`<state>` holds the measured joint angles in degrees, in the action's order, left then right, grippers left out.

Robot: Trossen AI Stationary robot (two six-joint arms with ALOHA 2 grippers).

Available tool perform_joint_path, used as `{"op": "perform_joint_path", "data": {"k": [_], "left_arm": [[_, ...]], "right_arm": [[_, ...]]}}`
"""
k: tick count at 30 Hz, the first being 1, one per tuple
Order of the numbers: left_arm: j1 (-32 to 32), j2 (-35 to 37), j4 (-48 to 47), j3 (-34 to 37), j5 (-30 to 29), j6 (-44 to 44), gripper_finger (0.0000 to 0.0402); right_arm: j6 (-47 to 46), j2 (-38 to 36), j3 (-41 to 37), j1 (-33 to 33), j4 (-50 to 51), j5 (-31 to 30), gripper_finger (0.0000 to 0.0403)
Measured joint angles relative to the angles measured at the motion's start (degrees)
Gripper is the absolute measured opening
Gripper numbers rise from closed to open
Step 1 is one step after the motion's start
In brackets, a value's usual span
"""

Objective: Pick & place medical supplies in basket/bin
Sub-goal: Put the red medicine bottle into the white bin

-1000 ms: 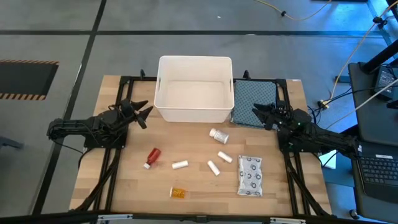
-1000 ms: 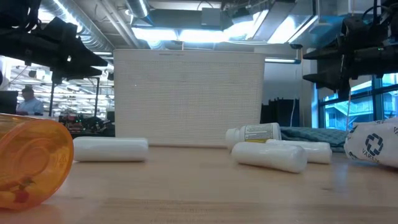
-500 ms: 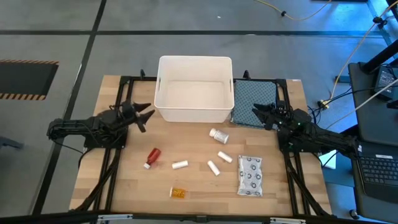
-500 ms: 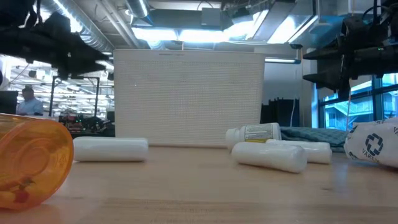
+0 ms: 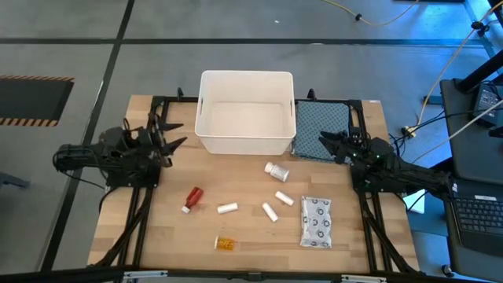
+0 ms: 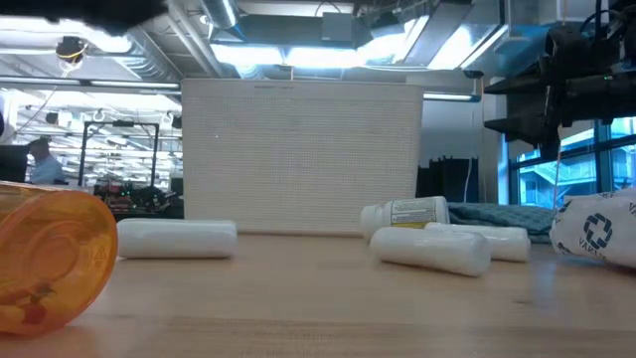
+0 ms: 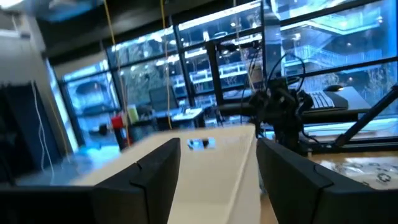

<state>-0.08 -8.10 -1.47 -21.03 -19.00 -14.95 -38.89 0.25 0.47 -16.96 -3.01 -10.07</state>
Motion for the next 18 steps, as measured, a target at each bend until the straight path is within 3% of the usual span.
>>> {"op": "perform_joint_path", "data": {"k": [4, 8, 18], "left_arm": [[-0.7, -7.5, -2.3, -8.0, -0.1, -4.0, 0.0208], [-1.6, -17.2, -11.2, -15.9, 0.2, -2.9, 0.0208], [-9.8, -44.7, -45.1, -39.3, 2.9, 15.9, 0.0208]], "right_arm": [[0.1, 0.0, 0.0, 0.0, 0.0, -0.5, 0.0284], [0.2, 0.0, 0.0, 0.0, 0.0, -0.9, 0.0284], [1.8, 0.0, 0.0, -0.1, -0.2, -2.6, 0.0284]]}}
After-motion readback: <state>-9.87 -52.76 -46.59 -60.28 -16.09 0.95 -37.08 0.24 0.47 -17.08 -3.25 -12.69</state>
